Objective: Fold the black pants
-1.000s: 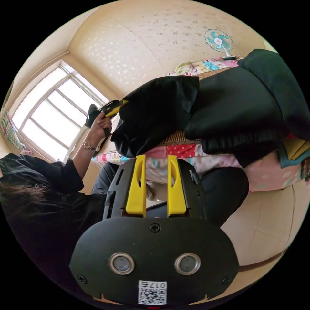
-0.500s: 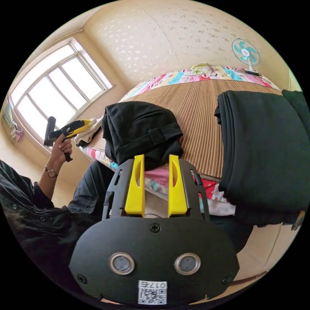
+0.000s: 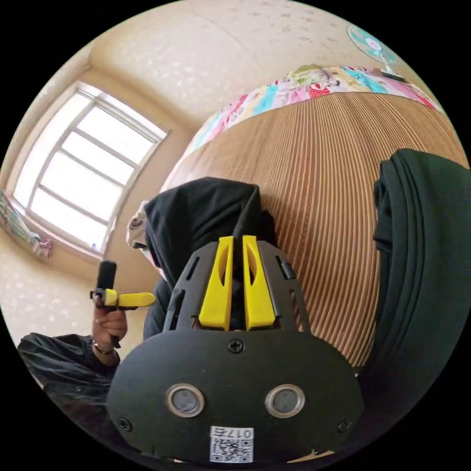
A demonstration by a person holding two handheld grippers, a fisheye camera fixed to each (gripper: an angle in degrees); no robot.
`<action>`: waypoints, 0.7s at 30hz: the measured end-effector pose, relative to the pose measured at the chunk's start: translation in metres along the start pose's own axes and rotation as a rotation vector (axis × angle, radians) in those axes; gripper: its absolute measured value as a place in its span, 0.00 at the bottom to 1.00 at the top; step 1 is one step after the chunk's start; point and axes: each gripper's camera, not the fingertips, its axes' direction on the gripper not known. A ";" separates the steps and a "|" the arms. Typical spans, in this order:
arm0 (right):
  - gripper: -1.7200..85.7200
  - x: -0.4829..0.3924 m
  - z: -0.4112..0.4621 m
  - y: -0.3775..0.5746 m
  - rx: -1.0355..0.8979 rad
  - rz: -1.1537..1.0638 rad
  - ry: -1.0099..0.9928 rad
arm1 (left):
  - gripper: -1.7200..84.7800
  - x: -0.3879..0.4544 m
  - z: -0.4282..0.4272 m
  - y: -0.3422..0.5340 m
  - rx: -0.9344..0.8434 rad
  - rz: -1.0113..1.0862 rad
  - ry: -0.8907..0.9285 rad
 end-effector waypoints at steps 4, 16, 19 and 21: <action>0.06 -0.019 -0.087 0.011 0.214 -0.050 -0.374 | 0.20 0.022 -0.058 -0.014 0.053 0.003 0.105; 0.03 -0.167 -0.236 0.052 0.881 -0.553 -0.617 | 0.20 0.057 -0.180 -0.044 0.123 0.010 0.185; 0.03 -0.210 -0.212 0.017 0.780 -0.510 -0.529 | 0.20 0.054 -0.202 -0.050 0.141 -0.008 0.204; 0.03 -0.225 -0.170 -0.012 0.685 -0.493 -0.408 | 0.20 0.051 -0.215 -0.052 0.153 -0.024 0.215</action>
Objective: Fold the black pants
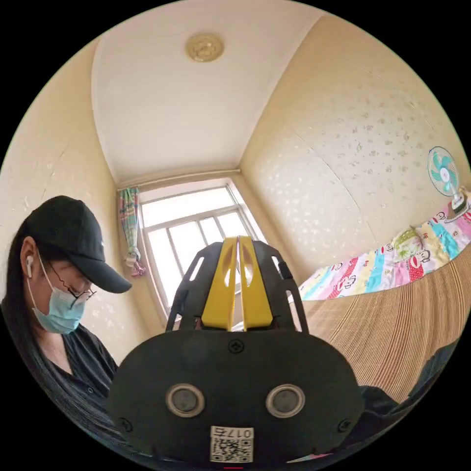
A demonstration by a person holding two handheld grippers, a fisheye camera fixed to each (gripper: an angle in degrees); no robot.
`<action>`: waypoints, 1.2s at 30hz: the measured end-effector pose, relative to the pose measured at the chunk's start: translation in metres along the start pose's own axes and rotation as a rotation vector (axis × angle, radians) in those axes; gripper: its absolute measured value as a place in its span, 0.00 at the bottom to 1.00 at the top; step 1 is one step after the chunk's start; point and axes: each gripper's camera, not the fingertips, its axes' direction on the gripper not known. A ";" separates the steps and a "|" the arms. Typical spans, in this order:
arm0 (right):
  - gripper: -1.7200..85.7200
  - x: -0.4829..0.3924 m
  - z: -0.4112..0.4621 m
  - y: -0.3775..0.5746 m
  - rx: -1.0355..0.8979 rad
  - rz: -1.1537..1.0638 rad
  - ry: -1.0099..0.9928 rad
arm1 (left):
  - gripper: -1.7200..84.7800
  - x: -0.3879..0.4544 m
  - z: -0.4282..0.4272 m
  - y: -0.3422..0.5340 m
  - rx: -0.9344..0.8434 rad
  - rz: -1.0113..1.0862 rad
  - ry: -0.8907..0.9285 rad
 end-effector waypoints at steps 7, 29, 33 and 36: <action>0.03 0.167 0.198 0.199 -0.933 -0.009 0.660 | 0.20 -0.008 -0.046 -0.012 0.061 -0.063 0.038; 0.21 0.181 0.050 0.278 -1.178 0.182 0.473 | 0.20 -0.067 -0.034 -0.062 0.070 -0.104 0.022; 0.16 0.164 0.095 0.305 -1.225 -0.060 0.682 | 0.20 -0.094 -0.016 -0.059 0.063 -0.112 0.020; 0.06 0.165 0.113 0.293 -1.116 0.014 0.669 | 0.21 -0.113 -0.006 -0.054 0.078 -0.103 -0.006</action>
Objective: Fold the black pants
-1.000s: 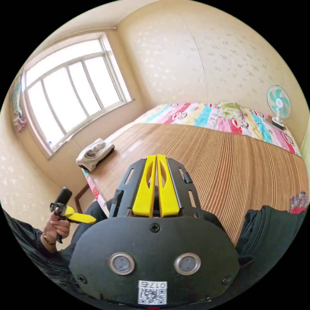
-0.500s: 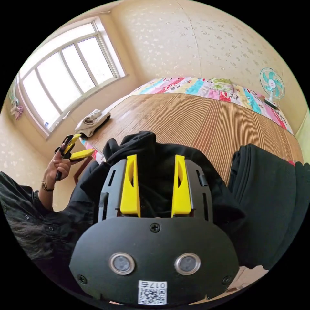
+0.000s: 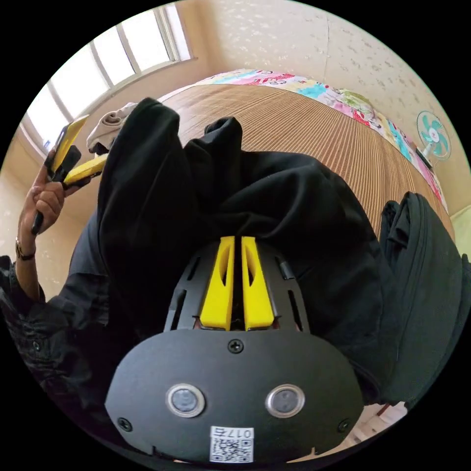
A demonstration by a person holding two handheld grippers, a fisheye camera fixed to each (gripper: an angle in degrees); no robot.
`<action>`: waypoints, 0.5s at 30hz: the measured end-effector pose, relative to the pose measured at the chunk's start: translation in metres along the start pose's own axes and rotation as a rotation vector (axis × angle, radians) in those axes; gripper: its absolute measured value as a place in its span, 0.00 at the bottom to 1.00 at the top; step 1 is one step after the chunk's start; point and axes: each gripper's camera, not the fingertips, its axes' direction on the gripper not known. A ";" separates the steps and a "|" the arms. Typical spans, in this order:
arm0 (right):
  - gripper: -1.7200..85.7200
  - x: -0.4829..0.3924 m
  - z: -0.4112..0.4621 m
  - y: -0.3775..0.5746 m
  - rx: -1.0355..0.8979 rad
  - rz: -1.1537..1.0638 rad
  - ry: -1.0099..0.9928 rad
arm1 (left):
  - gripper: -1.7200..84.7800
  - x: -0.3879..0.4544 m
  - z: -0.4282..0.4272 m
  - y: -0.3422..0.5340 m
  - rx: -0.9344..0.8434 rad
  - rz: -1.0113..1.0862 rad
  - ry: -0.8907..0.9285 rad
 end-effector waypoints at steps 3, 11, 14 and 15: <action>0.03 0.037 -0.007 -0.021 0.087 0.189 -0.228 | 0.21 -0.012 0.010 0.006 -0.008 0.073 -0.108; 0.02 0.055 0.006 -0.104 0.172 0.188 -0.258 | 0.25 -0.047 0.058 0.069 -0.008 0.236 -0.566; 0.03 0.036 0.018 -0.121 0.107 0.107 -0.092 | 0.27 -0.090 0.078 0.092 0.017 0.222 -0.675; 0.03 0.033 0.015 -0.118 0.130 0.086 -0.097 | 0.27 -0.111 0.086 0.093 0.017 0.220 -0.686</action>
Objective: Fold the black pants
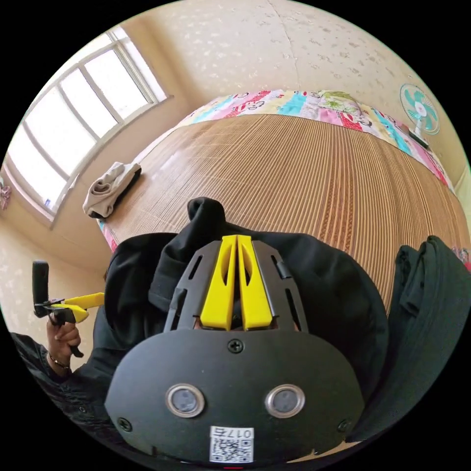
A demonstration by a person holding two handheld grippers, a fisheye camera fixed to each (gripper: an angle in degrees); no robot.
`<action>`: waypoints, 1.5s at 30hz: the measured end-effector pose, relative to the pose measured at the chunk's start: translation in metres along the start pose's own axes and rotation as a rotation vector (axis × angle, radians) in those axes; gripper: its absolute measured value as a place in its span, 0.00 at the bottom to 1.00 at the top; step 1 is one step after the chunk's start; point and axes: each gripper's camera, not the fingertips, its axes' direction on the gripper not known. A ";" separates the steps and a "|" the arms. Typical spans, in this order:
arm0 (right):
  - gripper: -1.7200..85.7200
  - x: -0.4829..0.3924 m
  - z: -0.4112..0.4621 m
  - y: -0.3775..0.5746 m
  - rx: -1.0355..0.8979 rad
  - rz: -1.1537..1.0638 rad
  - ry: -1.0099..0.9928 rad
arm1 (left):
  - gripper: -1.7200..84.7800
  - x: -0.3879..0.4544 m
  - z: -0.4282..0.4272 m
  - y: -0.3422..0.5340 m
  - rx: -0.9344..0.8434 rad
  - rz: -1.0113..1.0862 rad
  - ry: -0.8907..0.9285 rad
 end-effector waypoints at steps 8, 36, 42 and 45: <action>0.15 0.029 -0.129 0.125 0.178 0.187 0.188 | 0.23 -0.044 0.067 0.014 0.050 0.002 -0.074; 0.04 0.072 -0.161 0.293 0.216 0.349 -0.180 | 0.14 0.162 0.595 0.303 -0.976 2.319 -0.480; 0.05 0.062 -0.181 0.316 0.297 0.318 -0.082 | 0.04 0.162 0.568 0.256 -0.551 1.642 -0.266; 0.10 0.068 -0.220 0.343 0.448 0.327 -0.021 | 0.03 0.148 0.497 0.231 -0.377 1.391 -0.044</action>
